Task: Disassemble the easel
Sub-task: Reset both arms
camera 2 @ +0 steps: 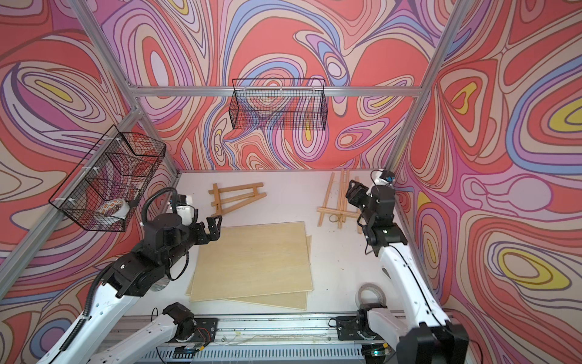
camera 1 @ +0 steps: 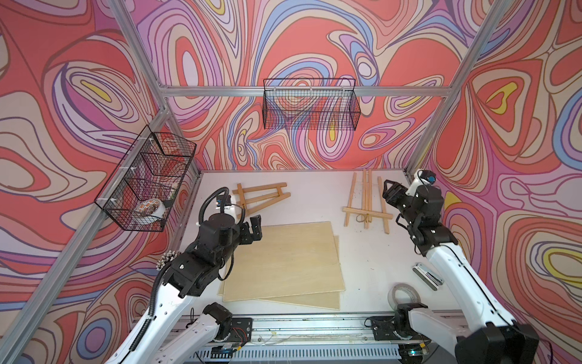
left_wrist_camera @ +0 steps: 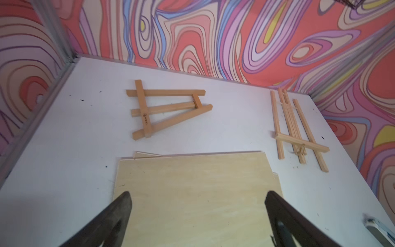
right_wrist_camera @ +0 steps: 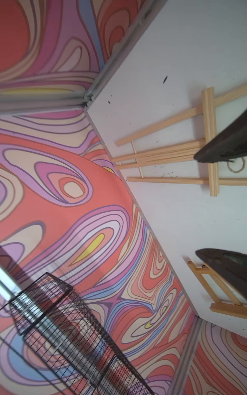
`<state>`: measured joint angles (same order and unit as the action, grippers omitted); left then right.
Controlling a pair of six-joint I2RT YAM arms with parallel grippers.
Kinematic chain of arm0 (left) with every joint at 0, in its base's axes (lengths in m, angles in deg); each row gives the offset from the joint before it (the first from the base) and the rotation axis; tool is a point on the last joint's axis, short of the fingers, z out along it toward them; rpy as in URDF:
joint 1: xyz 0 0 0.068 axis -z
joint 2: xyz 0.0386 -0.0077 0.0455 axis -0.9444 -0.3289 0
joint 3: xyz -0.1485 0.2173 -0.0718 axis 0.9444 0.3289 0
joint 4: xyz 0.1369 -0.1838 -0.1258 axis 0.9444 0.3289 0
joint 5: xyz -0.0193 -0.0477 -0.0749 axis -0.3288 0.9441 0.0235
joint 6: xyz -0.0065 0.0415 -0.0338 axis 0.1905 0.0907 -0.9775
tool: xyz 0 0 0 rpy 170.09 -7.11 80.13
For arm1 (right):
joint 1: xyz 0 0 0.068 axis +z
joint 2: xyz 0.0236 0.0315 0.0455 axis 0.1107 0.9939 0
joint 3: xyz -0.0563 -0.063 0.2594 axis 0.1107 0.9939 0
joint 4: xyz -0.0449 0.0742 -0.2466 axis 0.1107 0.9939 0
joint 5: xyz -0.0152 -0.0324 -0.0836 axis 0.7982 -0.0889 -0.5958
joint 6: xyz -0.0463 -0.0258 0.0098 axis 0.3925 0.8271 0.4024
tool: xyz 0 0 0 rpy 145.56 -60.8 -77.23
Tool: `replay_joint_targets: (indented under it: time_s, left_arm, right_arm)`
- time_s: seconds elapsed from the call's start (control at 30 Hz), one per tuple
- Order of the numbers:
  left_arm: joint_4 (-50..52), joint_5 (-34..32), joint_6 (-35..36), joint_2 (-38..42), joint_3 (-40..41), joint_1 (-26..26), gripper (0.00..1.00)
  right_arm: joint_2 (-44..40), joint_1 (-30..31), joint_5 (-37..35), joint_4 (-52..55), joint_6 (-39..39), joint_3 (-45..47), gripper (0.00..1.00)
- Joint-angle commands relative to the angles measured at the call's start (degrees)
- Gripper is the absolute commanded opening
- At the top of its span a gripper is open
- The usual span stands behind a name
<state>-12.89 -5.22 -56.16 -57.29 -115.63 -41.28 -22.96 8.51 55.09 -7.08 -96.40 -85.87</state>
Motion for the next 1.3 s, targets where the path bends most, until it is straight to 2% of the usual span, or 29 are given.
replay_joint_targets:
  time_s: [0.0,0.13,0.17,0.2,0.23,0.43,0.53,0.63,0.7,0.77,0.93,1.07,1.17,1.27]
  left_arm:
    - [-3.4,-11.7,0.0,4.1,2.4,-0.3,1.0]
    - [-10.7,-11.2,5.3,7.8,6.8,-0.3,1.0]
    - [-11.8,-10.9,5.8,8.2,7.2,-0.3,1.0]
    - [-12.9,-10.5,6.6,8.2,7.4,-0.3,1.0]
    - [-14.9,-9.1,8.4,7.9,7.5,-0.3,1.0]
    - [-18.5,-8.0,14.6,-2.0,3.1,-0.3,1.0]
    - [-22.3,-5.7,16.1,-8.8,0.8,-1.0,1.0]
    - [-27.5,-0.4,14.6,-15.0,-0.1,-4.1,1.0]
    - [-29.0,3.4,11.5,-19.4,-1.1,-8.2,1.0]
    - [-30.6,6.8,7.8,-23.7,-1.3,-13.4,1.0]
    - [-33.9,9.9,3.3,-30.5,4.0,-22.7,1.0]
    - [-39.4,5.8,5.4,-31.6,10.8,-26.2,1.0]
    - [-41.8,2.1,8.0,-33.7,12.7,-27.5,1.0]
    - [-44.6,1.3,9.5,-36.0,14.8,-28.7,1.0]
  right_arm:
    - [-6.6,-0.3,-10.3,-3.4,2.8,5.6,0.68]
    - [-11.1,-0.3,-14.7,-4.1,3.4,11.0,0.72]
    - [-11.2,-0.3,-15.6,-4.4,3.7,11.9,0.81]
    - [-11.0,-0.3,-16.3,-4.5,4.1,12.6,0.95]
    - [-10.3,-0.3,-17.7,-4.6,4.5,13.0,0.98]
    - [-3.3,-0.3,-22.4,-7.0,10.3,14.3,0.98]
    - [-0.3,-0.3,-16.7,-11.9,16.0,16.4,0.98]
    - [2.8,-0.3,-10.8,-17.8,20.9,18.8,0.99]
    - [5.7,-0.3,-8.7,-20.4,23.3,19.3,0.98]
    - [9.5,-0.3,-3.3,-23.9,29.3,19.7,0.98]
    - [16.4,-0.3,3.8,-29.6,33.7,21.3,0.98]
    - [20.6,-0.3,5.8,-33.4,34.3,22.0,0.98]
    - [23.7,-0.3,6.0,-37.3,34.6,23.2,0.98]
    - [26.3,-0.3,7.1,-45.7,35.0,26.4,0.98]
